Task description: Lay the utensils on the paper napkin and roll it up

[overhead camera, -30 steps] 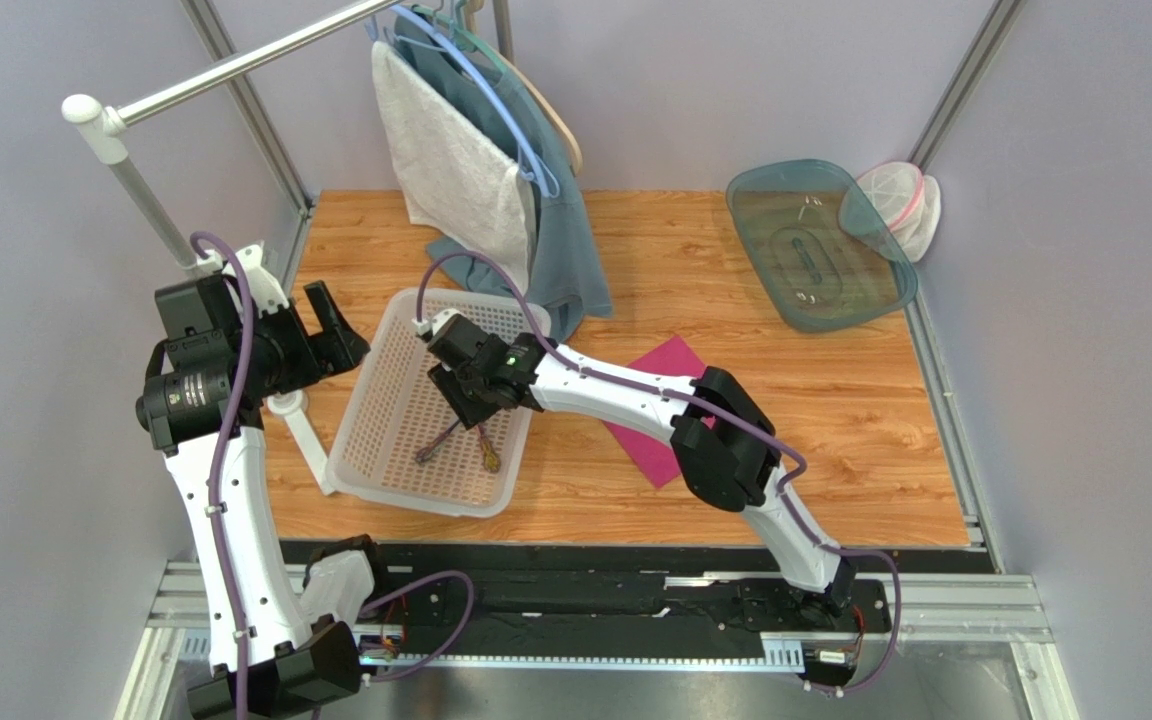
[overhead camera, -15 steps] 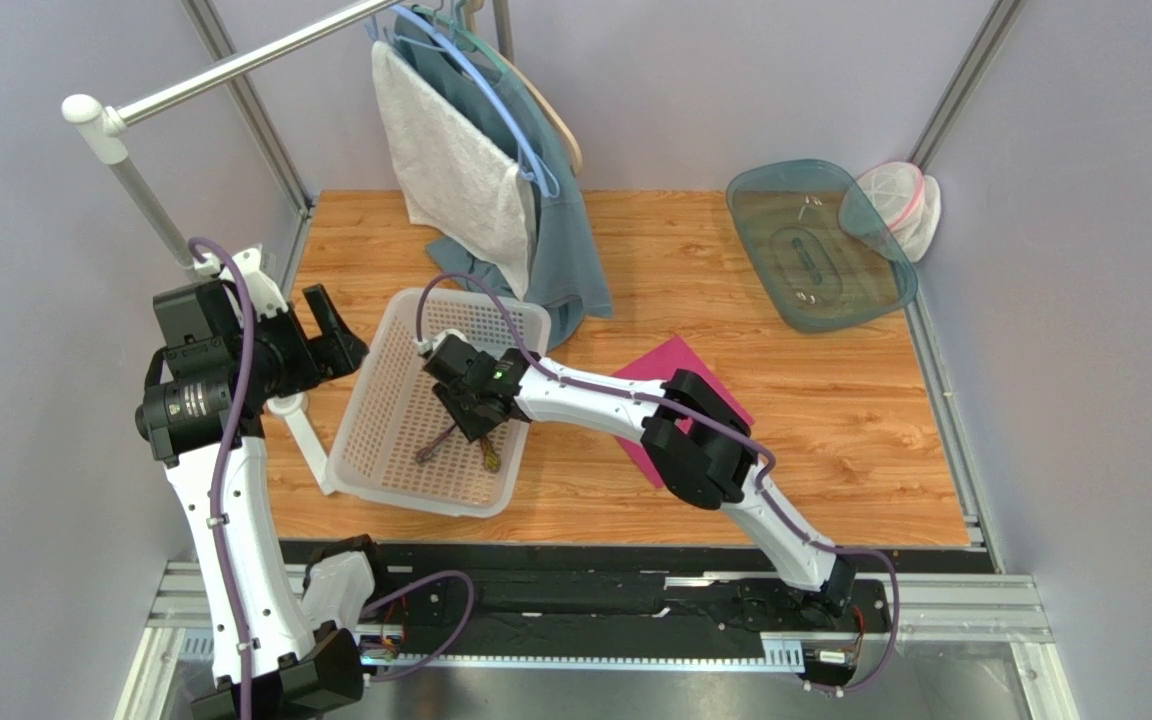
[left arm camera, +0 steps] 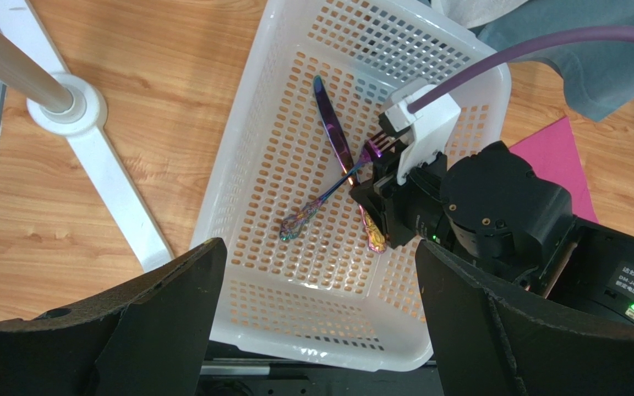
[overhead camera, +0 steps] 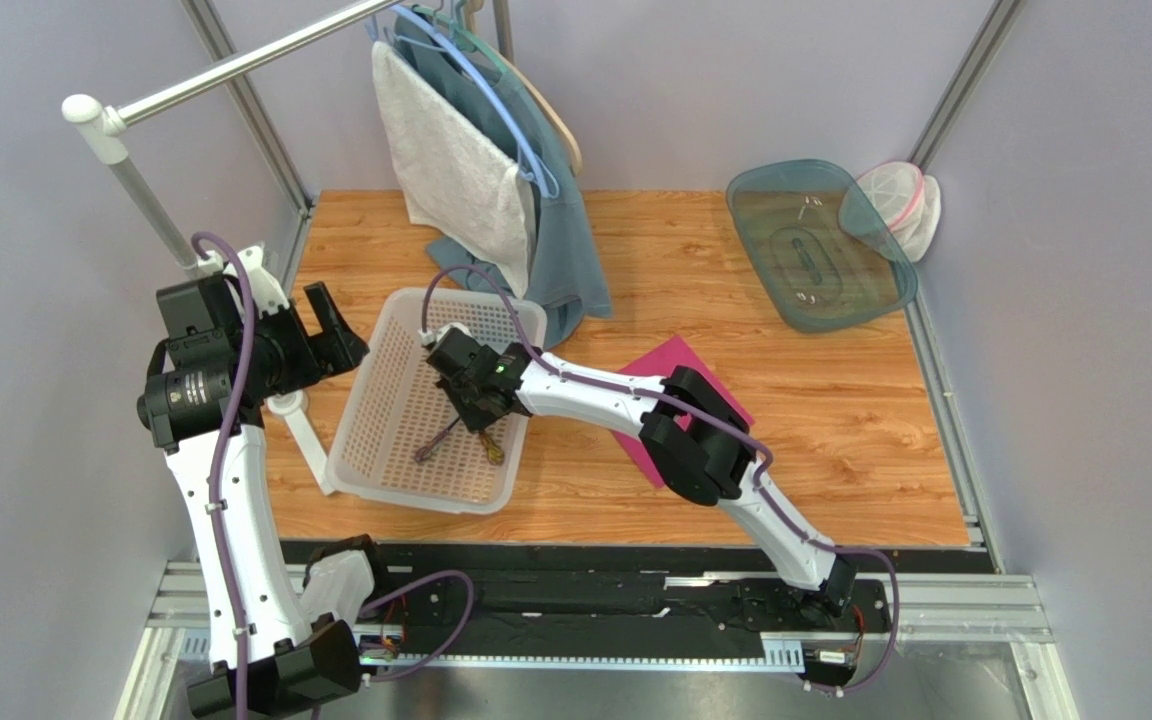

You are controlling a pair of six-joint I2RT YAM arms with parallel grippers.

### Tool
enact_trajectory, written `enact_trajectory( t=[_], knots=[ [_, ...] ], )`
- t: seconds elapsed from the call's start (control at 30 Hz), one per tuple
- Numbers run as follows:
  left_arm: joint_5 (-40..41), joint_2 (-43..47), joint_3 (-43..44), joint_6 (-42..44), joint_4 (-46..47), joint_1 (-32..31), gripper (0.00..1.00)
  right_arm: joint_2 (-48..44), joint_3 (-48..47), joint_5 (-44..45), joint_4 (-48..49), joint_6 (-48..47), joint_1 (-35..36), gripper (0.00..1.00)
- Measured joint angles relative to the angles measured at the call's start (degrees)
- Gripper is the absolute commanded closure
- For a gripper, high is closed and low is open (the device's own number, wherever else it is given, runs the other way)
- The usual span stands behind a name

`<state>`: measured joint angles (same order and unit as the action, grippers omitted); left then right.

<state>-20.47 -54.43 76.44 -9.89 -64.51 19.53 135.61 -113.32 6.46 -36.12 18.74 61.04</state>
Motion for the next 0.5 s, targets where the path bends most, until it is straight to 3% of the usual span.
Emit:
enact_trajectory(
  t=[0.5],
  knots=[
    [-1.6,-1.6,-0.8,0.0,1.2,0.0,0.06,-1.6,-0.5,-1.2,-1.5,-3.3,-1.2,1.0]
  ],
)
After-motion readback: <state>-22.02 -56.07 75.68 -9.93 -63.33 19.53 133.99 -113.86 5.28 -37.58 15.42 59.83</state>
